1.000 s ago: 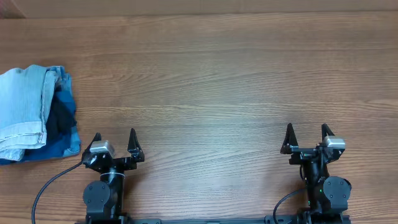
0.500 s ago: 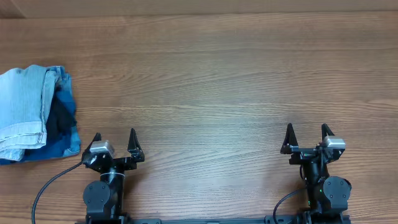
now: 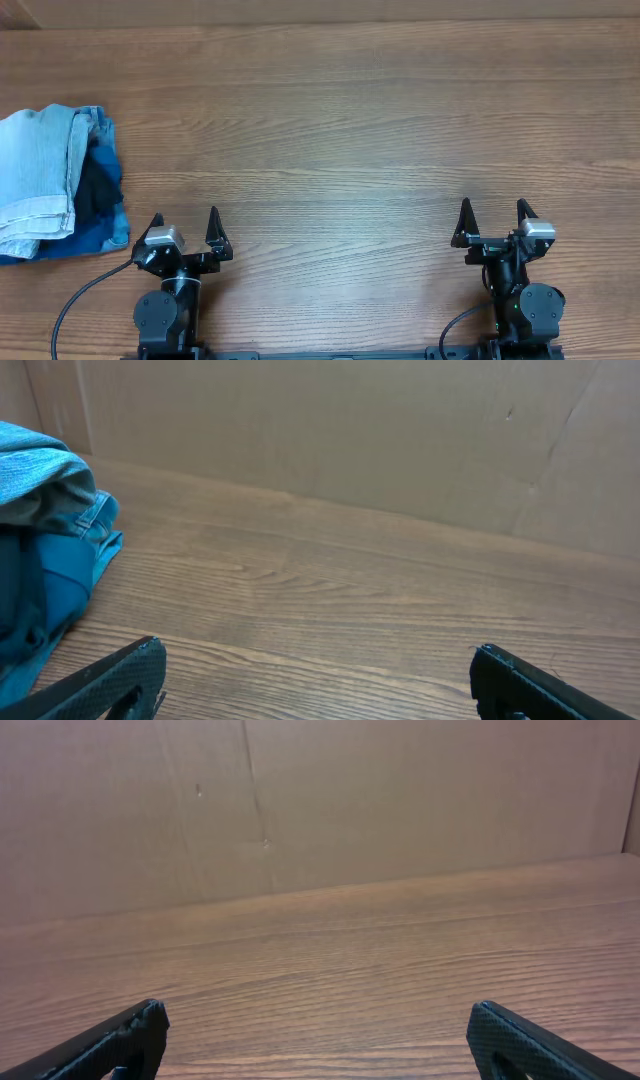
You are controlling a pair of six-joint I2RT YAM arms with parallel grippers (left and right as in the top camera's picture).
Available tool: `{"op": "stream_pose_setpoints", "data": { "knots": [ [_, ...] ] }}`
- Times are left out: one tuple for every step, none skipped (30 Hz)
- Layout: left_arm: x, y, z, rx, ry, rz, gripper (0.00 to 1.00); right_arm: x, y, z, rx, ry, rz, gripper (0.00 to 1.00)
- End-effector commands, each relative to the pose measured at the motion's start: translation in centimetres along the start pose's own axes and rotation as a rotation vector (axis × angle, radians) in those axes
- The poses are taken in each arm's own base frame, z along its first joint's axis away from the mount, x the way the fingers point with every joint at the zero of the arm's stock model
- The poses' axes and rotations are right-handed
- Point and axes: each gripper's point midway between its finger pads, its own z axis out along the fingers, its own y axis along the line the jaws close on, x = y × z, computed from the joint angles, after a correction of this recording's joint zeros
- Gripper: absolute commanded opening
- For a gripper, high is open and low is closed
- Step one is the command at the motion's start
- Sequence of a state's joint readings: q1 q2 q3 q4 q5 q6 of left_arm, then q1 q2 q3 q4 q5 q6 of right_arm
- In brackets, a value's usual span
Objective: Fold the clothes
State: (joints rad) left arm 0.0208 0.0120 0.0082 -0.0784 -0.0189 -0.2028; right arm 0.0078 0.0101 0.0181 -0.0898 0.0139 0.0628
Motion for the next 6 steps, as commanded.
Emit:
{"op": "stream_pose_setpoints", "data": {
  "knots": [
    [-0.07,0.0,-0.03,0.004,-0.006,0.015,1.0,0.18,-0.09,0.02,0.002,-0.003,-0.003,1.0],
    [-0.07,0.0,-0.03,0.004,-0.006,0.015,1.0,0.18,-0.09,0.02,0.002,-0.003,-0.003,1.0],
    [-0.07,0.0,-0.03,0.004,-0.006,0.015,1.0,0.18,-0.09,0.02,0.002,-0.003,-0.003,1.0],
    [-0.07,0.0,-0.03,0.004,-0.006,0.015,1.0,0.18,-0.09,0.02,0.002,-0.003,-0.003,1.0],
    [-0.07,0.0,-0.03,0.004,-0.006,0.015,1.0,0.18,-0.09,0.02,0.002,-0.003,-0.003,1.0],
    [-0.07,0.0,-0.03,0.004,-0.006,0.015,1.0,0.18,-0.09,0.02,0.002,-0.003,-0.003,1.0]
  ]
}}
